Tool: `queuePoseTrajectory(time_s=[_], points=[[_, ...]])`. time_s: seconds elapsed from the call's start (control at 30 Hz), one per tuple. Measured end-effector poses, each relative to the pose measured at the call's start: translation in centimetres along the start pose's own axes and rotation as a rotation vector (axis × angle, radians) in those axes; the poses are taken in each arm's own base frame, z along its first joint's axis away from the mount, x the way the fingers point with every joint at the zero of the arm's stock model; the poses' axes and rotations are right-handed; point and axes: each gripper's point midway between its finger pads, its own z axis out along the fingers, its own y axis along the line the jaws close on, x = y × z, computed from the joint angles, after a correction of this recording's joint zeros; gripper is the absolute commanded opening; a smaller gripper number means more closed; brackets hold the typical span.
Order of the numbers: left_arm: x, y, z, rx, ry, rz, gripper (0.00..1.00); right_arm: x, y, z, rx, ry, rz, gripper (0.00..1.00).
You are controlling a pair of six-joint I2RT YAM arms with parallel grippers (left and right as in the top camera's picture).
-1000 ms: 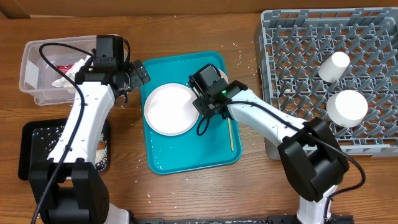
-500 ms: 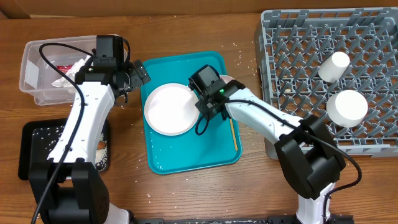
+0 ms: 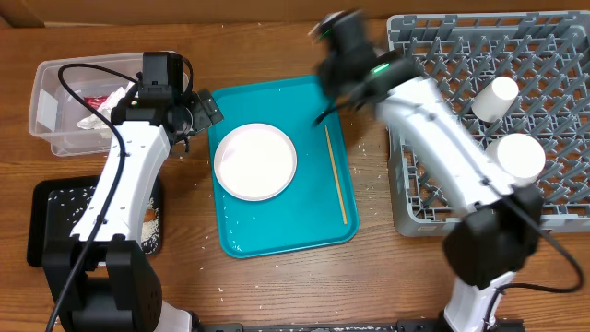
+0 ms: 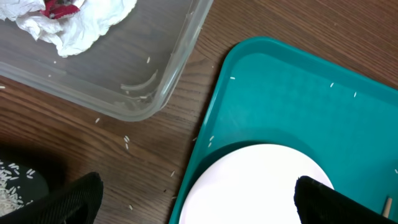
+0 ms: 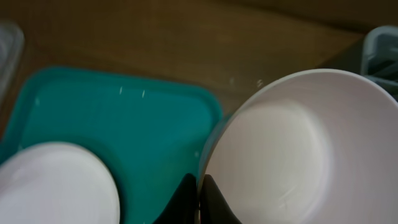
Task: Sort waste into correct bins and load items into the dishwasher
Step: 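Carry the pink bowl right and place it in the rack's upper right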
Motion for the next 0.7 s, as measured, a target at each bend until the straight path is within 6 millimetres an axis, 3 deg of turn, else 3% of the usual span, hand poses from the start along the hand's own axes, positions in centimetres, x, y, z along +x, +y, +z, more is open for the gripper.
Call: queuePoseTrajectory(time_s=[0.13,0.2,0.33,0.47,0.63,0.7], points=[[0.0,0.0,0.0,0.000,0.000,0.000,1.00,-5.2,-9.0,-2.0,-0.104,-0.156,0.210,0.04],[0.0,0.0,0.0,0.000,0.000,0.000,1.00,-6.7,-14.0,-3.1,-0.171,-0.236,0.294,0.04],[0.0,0.0,0.0,0.000,0.000,0.000,1.00,-9.0,-21.8,-6.1,-0.301,-0.418,0.374,0.04],[0.0,0.0,0.0,0.000,0.000,0.000,1.00,-8.6,-25.6,-7.1,-0.379,-0.470,0.408,0.04],[0.0,0.0,0.0,0.000,0.000,0.000,1.00,-6.0,-29.5,-5.0,-0.428,-0.421,0.549,0.04],[0.0,0.0,0.0,0.000,0.000,0.000,1.00,-4.3,-31.9,-4.3,-0.428,-0.388,0.658,0.04]])
